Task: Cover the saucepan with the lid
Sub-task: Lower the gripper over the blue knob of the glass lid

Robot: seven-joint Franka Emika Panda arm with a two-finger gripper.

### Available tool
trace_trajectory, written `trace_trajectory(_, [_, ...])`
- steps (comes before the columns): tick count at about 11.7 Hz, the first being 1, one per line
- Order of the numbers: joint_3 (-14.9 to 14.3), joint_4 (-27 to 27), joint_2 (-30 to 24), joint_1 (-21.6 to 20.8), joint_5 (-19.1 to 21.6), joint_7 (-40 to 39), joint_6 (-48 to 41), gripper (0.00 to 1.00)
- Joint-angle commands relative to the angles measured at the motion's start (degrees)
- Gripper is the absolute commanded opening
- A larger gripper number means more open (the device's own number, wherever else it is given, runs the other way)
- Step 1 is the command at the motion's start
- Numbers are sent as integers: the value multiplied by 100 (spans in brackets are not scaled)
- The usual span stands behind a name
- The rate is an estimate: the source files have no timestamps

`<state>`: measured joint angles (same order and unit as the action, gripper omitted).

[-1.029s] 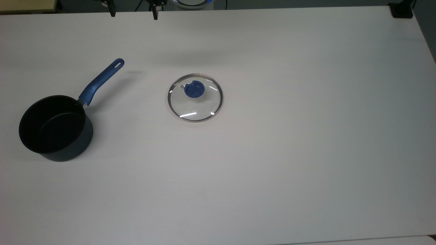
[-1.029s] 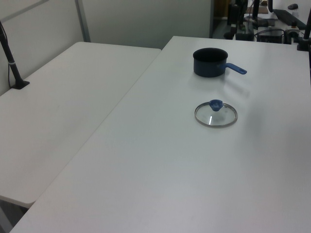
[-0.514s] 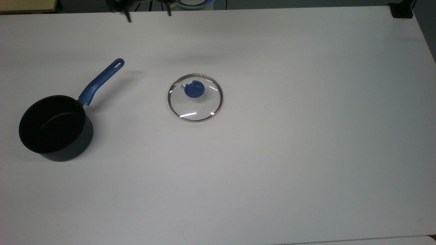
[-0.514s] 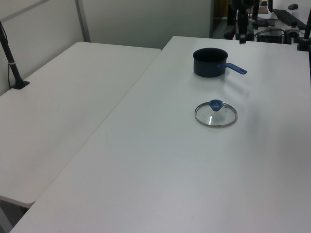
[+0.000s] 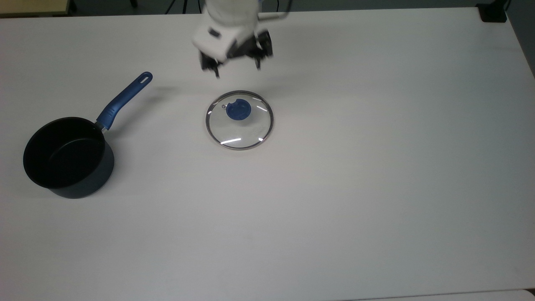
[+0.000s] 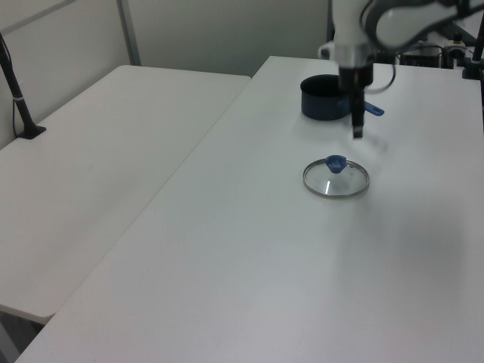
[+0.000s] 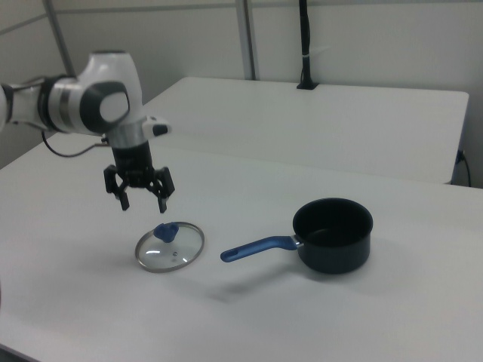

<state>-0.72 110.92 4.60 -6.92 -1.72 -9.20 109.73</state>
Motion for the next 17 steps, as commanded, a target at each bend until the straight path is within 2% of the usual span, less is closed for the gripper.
trace_trajectory(1, [2,26,690,-239,-485,313,645,98])
trace_trajectory(5, [2,-53,1227,-213,-883,856,1549,99])
trace_trajectory(6, [11,-131,1262,-213,-901,910,1551,92])
trace_trajectory(9, [11,-132,1210,-204,-910,990,1507,59])
trace_trajectory(10, [11,-132,1132,-239,-910,1007,1377,56])
trace_trajectory(12, [2,-132,1043,-266,-910,999,1112,59])
trace_trajectory(14, [2,-132,1017,-240,-918,1078,981,97])
trace_trajectory(15, [2,-132,982,-240,-936,1060,719,100])
trace_trajectory(17, [11,-88,964,-283,-1181,1069,506,100])
